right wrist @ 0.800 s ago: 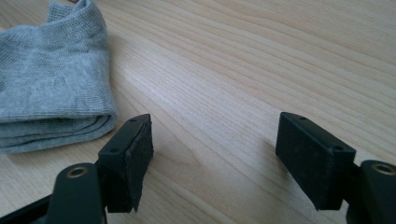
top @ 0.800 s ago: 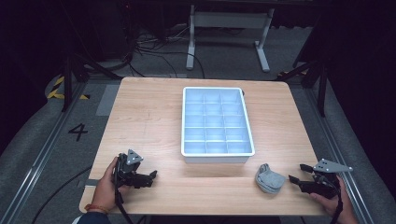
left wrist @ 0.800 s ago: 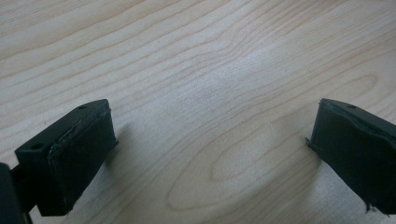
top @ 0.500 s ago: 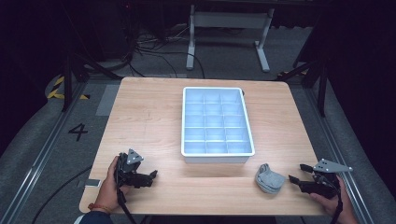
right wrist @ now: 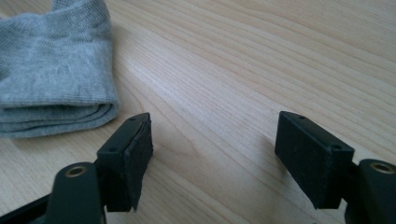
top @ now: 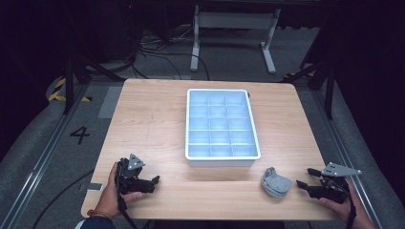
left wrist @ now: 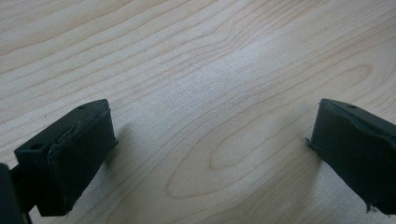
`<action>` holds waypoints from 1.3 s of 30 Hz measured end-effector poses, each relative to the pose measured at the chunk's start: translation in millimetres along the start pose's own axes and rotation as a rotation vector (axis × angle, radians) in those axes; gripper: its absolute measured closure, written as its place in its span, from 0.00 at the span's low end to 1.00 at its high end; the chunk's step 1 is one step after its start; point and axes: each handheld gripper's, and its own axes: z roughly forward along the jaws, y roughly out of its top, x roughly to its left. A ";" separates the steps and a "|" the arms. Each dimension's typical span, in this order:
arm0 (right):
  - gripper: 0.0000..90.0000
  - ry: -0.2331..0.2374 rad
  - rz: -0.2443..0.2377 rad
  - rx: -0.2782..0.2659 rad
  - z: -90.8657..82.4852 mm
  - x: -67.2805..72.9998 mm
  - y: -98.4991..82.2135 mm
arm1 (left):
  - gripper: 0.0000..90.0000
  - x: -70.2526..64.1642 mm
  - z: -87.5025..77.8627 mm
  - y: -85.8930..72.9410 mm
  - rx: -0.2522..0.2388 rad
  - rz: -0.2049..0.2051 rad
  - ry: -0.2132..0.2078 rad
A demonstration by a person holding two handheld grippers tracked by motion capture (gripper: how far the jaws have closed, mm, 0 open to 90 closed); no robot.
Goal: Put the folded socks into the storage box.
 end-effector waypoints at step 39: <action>0.26 0.264 -0.133 0.165 35.5 61.1 63.7 | 0.01 0.4 -1.0 -0.7 0.001 0.002 0.003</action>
